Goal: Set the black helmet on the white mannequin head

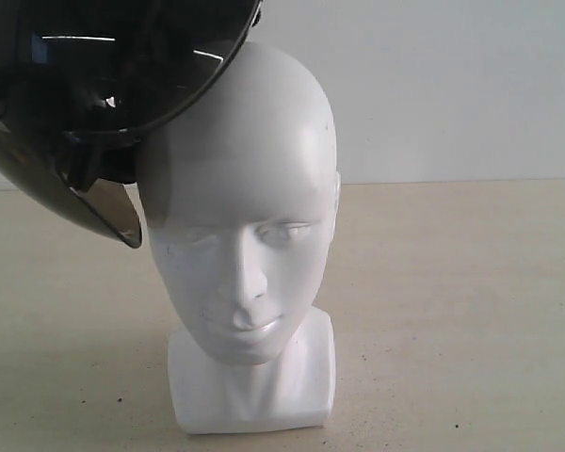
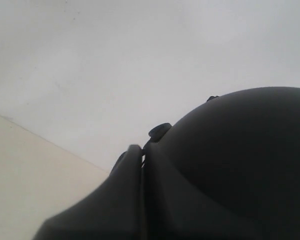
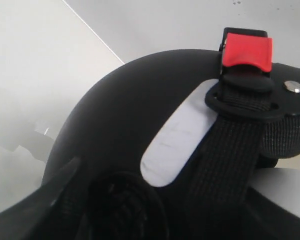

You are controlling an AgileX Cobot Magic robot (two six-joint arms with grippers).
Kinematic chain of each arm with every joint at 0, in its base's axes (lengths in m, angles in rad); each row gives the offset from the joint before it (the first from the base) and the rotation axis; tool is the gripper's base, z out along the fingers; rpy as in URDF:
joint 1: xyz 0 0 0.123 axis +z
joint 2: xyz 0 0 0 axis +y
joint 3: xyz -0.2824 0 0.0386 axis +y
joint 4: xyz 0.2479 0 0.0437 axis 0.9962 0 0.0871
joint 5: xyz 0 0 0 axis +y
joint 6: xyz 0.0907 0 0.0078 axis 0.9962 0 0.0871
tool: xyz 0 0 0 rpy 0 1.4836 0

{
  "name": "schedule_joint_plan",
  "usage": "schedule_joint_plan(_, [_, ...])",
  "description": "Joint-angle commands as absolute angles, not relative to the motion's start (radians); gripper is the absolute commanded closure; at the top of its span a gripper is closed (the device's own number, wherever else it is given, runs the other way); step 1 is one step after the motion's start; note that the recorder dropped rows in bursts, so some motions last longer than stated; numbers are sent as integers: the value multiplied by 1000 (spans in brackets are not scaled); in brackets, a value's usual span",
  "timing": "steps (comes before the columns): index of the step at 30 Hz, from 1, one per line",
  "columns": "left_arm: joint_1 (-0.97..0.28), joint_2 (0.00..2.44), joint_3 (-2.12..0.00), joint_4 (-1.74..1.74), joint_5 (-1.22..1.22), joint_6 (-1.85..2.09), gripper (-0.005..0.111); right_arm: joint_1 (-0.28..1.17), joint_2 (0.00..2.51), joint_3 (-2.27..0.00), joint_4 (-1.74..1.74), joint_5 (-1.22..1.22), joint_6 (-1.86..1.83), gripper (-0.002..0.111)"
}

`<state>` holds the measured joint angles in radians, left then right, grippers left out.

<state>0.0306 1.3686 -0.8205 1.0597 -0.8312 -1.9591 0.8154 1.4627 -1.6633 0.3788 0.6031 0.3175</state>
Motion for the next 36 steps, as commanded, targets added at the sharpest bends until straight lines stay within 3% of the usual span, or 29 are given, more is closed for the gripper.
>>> schedule_joint_plan(1, [-45, 1334, -841, 1163, -1221, -1933, 102, 806, 1498, -1645, 239, 721, 253, 108])
schedule_joint_plan(25, [-47, 1334, -841, 1193, -1221, -1928, 102, 806, 1498, -1645, 126, 816, 306, 108])
schedule_joint_plan(36, [-104, 1334, -841, 1230, -1221, -1910, 102, 808, 1498, -1606, 144, 841, 309, 108])
